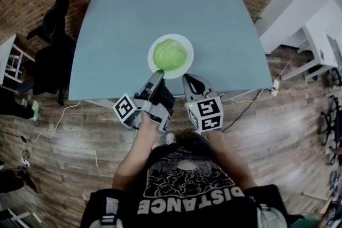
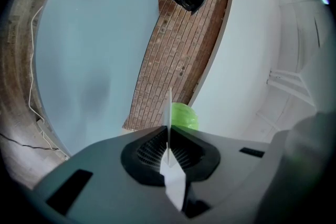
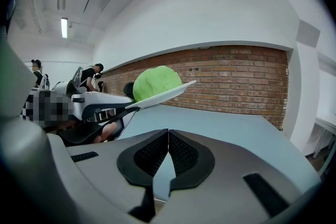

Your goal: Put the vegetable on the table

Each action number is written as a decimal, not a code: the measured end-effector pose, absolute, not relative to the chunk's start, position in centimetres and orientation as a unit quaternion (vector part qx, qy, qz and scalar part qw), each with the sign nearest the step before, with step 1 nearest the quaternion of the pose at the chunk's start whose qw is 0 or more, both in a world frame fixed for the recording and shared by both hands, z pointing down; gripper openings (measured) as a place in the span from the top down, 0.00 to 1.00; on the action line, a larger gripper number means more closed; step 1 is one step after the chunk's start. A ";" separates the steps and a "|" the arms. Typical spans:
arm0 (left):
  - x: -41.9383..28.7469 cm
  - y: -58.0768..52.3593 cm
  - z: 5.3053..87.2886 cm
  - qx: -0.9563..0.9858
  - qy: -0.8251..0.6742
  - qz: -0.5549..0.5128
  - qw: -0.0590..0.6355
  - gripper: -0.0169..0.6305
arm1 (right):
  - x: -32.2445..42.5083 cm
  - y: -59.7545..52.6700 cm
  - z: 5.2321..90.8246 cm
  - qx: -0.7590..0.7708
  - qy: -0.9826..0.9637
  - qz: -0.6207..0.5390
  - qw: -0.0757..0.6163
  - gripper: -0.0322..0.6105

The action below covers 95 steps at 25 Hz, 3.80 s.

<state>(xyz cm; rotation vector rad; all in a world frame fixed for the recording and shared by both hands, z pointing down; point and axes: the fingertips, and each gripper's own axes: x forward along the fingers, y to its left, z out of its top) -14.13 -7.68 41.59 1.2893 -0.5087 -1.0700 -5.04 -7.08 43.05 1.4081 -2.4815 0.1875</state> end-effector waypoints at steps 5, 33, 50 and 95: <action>-14.1 -7.7 41.8 0.564 -0.222 -0.468 0.642 0.95 | -5.0 -7.0 43.5 0.488 -0.859 0.069 0.141 0.94; -12.5 -13.8 43.3 0.566 -0.238 -0.459 0.642 0.95 | -3.2 -14.1 44.0 0.486 -0.862 0.072 0.127 0.94; -9.9 -20.0 45.1 0.575 -0.261 -0.444 0.636 0.95 | -0.6 -21.0 45.3 0.479 -0.864 0.090 0.125 0.94; -7.9 -27.2 57.0 0.554 -0.334 -0.365 0.669 0.94 | 2.6 -28.8 51.1 0.474 -0.854 0.144 0.162 0.94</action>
